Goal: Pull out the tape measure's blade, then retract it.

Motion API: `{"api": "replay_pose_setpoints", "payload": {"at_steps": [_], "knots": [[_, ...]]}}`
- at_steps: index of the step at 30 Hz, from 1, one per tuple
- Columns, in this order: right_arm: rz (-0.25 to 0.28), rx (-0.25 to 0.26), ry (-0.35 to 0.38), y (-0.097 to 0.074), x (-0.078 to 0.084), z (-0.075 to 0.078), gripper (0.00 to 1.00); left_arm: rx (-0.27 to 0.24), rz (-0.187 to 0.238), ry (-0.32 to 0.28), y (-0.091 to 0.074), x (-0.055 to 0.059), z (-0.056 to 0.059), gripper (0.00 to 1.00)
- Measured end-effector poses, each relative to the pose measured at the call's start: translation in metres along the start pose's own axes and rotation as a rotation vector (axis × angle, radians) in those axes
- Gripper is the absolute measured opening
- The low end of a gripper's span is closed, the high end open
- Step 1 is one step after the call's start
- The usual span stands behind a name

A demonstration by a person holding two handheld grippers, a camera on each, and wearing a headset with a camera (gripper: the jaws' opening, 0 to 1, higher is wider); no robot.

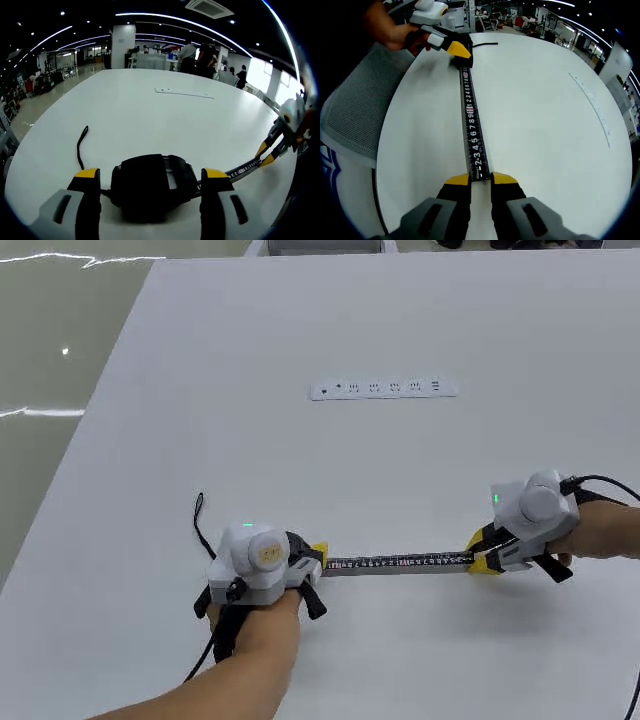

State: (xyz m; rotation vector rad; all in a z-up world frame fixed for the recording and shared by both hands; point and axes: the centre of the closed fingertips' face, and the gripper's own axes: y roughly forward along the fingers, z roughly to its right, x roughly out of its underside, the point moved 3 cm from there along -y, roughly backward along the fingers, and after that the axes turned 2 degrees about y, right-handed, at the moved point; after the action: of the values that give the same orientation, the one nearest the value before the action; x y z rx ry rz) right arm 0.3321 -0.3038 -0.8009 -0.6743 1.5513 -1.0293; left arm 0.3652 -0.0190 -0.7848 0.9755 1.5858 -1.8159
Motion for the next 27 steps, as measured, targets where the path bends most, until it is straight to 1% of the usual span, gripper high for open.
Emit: {"api": "replay_pose_setpoints", "payload": {"at_steps": [2, 4, 6, 7, 8, 9, 12, 13, 14, 17, 27], "knots": [[0.001, 0.002, 0.002, 0.0001, 0.0001, -0.0001, 0.14, -0.01, -0.007, -0.013, 0.0002, 0.0012, -0.0025, 0.75], [0.001, 0.002, 0.004, 0.0002, 0.0001, 0.0, 0.14, -0.004, -0.007, -0.017, 0.001, 0.001, -0.0017, 0.75], [0.001, 0.0, 0.007, 0.0003, 0.0, 0.0002, 0.14, 0.016, -0.035, -0.023, 0.0033, 0.0051, 0.0019, 0.76], [0.001, -0.001, 0.008, 0.0003, 0.0, 0.0002, 0.14, 0.017, -0.042, -0.021, 0.0037, 0.006, 0.0021, 0.76], [0.001, -0.001, 0.01, 0.0004, -0.0001, 0.0003, 0.14, 0.01, -0.034, -0.01, 0.003, 0.0046, 0.0014, 0.76], [0.001, -0.002, 0.013, 0.0004, -0.0001, 0.0003, 0.14, 0.009, -0.033, -0.007, 0.0032, 0.0043, 0.0012, 0.73], [0.002, -0.002, 0.016, 0.0006, -0.0001, 0.0003, 0.14, 0.018, -0.029, -0.002, 0.0029, 0.0036, 0.0038, 0.69], [0.003, -0.001, 0.018, 0.0006, 0.0, 0.0003, 0.14, 0.009, -0.008, 0.021, 0.003, 0.0008, 0.0019, 0.68], [0.003, -0.002, 0.02, 0.0006, 0.0, 0.0002, 0.14, 0.014, -0.025, 0.004, 0.0017, 0.004, 0.003, 0.68], [0.004, -0.001, 0.021, 0.0008, 0.0003, 0.0003, 0.14, 0.015, -0.025, 0.008, 0.0016, 0.0041, 0.0022, 0.67], [-0.005, 0.004, 0.021, 0.0012, -0.0001, -0.0011, 0.13, 0.017, -0.048, 0.026, 0.0017, 0.0058, 0.0023, 0.66]]}}
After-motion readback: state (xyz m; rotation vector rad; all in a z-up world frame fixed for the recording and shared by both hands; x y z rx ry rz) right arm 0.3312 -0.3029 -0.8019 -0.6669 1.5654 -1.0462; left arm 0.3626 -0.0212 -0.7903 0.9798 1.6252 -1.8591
